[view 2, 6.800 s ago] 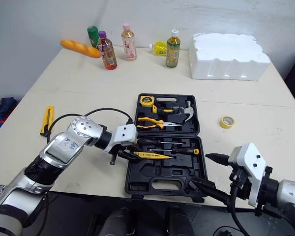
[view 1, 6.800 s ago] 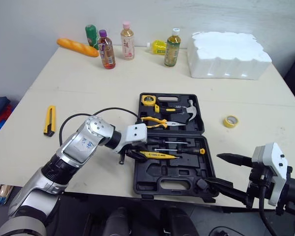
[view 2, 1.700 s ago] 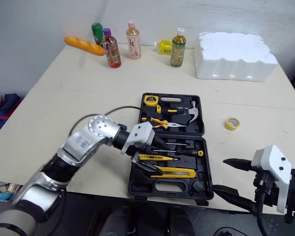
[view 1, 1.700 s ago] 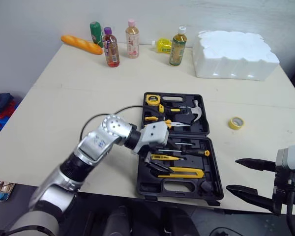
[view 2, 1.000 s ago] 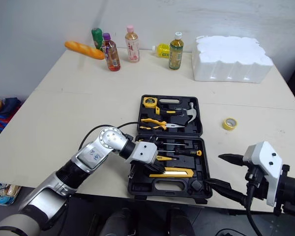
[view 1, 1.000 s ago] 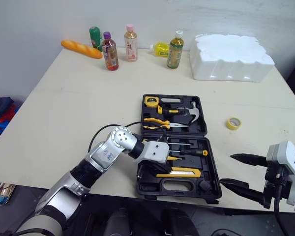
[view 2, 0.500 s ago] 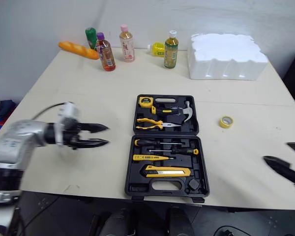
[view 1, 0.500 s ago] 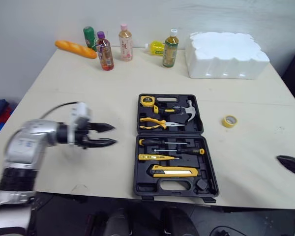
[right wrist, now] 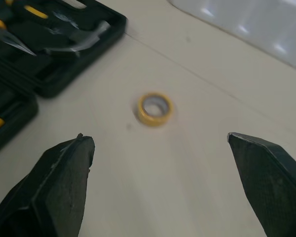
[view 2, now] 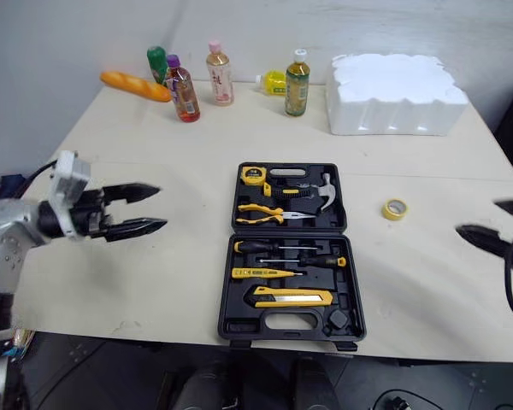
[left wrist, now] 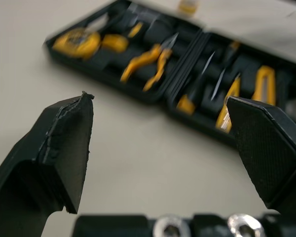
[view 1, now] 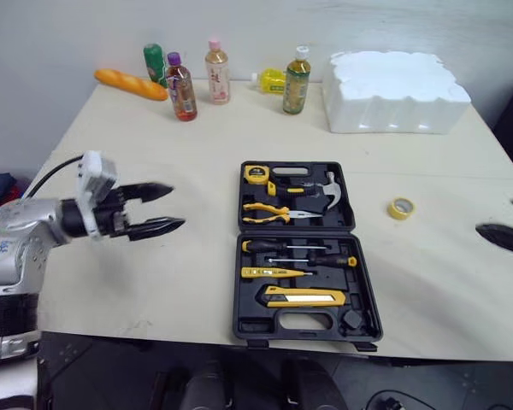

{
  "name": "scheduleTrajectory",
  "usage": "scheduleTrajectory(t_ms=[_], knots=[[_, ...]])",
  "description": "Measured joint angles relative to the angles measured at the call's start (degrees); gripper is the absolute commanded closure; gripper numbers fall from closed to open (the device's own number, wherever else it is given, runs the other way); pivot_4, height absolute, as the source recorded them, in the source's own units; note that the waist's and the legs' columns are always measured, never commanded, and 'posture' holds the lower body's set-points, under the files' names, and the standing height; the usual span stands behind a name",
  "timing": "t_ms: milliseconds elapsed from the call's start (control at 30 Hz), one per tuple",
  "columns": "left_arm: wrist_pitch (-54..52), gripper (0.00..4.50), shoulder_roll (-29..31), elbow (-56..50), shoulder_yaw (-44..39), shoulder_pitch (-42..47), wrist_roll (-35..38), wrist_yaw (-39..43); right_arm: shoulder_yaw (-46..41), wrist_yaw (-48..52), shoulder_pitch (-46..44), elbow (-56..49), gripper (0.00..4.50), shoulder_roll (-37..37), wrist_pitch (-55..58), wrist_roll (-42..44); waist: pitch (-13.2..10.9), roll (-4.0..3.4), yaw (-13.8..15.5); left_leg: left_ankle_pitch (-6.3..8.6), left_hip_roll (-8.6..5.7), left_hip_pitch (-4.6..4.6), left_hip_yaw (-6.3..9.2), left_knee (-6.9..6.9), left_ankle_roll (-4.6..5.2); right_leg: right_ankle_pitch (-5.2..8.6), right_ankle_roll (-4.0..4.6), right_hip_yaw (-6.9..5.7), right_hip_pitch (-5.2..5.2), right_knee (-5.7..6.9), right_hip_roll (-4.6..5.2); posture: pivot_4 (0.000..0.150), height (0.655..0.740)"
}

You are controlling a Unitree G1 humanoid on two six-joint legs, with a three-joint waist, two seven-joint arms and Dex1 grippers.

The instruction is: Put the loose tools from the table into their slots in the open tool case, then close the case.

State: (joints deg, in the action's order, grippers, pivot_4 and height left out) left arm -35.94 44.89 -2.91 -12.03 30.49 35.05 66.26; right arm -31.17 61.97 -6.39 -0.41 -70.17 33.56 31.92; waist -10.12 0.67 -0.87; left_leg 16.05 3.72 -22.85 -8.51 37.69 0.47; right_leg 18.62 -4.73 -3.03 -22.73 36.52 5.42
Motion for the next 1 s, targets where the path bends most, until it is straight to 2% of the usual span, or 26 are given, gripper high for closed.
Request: scheduleTrajectory(t_ms=[67, 200, 300, 367, 533, 833, 900, 1000], knots=[[-0.49, 0.03, -1.76, -1.88, 1.74, 1.54, 0.66, -0.56, 11.64, 3.64, -11.39, 2.94, 0.0, -1.09, -0.96, -3.45, -0.02, 0.07, -0.72, -0.07, 0.02, 0.08, -0.05, -0.02, -0.12, 0.01, 0.0, 0.0, 0.04, -0.04, -0.1, 0.15, 0.7355], [-0.84, 0.03, -5.14, -4.04, 6.43, 3.66, 0.75, -1.43, 32.0, 10.41, -27.1, 12.49, 0.0, 0.52, -6.04, -15.06, -0.07, 0.07, -0.9, -0.12, -0.01, -0.02, -0.24, 0.03, -0.18, 0.02, -0.04, -0.01, -0.17, 0.02, -0.43, 0.15, 0.7355], [-1.24, 0.03, -6.85, -5.26, 7.98, 6.31, 0.81, -2.5, 40.83, 12.77, -35.68, 20.66, 0.0, 4.28, -9.48, -23.08, -0.09, 0.08, -0.81, -0.13, 0.02, -0.42, -0.5, 0.31, -0.2, 0.0, -0.09, 0.09, -0.71, 0.3, -0.66, 0.15, 0.7355], [-1.49, 0.03, -8.94, -6.34, 9.12, 8.7, 1.13, -3.22, 45.96, 13.78, -42.48, 26.95, 0.0, 9.24, -11.11, -27.93, -0.11, 0.11, -0.79, -0.13, 0.01, -0.41, -0.65, 0.38, -0.2, -0.01, -0.09, 0.2, -0.81, 0.46, -0.69, 0.15, 0.7355], [-1.27, 0.03, -10.72, -7.69, 10.77, 9.31, 1.32, -4.28, 50.57, 14.53, -49.98, 38.33, 0.0, 14.45, -15.27, -34.95, -0.13, 0.07, -0.74, -0.17, 0.09, -0.4, -0.72, 0.37, -0.29, 0.02, -0.05, 0.26, -0.93, 0.58, -0.82, 0.15, 0.7355], [0.84, 0.03, -11.91, -7.87, 11.3, 9.38, 0.64, -6.13, 51.63, 12.56, -54.29, 53.17, 0.0, 22.06, -20.89, -41.59, -0.13, 0.07, -0.92, -0.17, 0.11, -0.35, -0.8, 0.39, -0.31, 0.02, -0.04, 0.35, -0.94, 0.66, -0.84, 0.15, 0.7355], [1.2, 0.0, -11.88, -7.82, 11.42, 9.36, 0.5, -6.25, 51.59, 11.04, -55.33, 56.56, 0.51, 23.53, -22.44, -42.56, -0.14, 0.05, -1.01, -0.17, 0.11, -0.34, -0.85, 0.38, -0.31, 0.02, -0.04, 0.39, -0.97, 0.69, -0.84, 0.15, 0.7355], [1.85, 0.0, -11.87, -7.81, 11.82, 9.37, 0.32, -6.26, 51.51, 7.12, -57.45, 61.14, 1.82, 24.51, -24.93, -44.44, -0.14, 0.05, -1.08, -0.17, 0.14, -0.32, -0.85, 0.4, -0.32, 0.02, -0.04, 0.39, -0.96, 0.72, -0.83, 0.15, 0.7355]])
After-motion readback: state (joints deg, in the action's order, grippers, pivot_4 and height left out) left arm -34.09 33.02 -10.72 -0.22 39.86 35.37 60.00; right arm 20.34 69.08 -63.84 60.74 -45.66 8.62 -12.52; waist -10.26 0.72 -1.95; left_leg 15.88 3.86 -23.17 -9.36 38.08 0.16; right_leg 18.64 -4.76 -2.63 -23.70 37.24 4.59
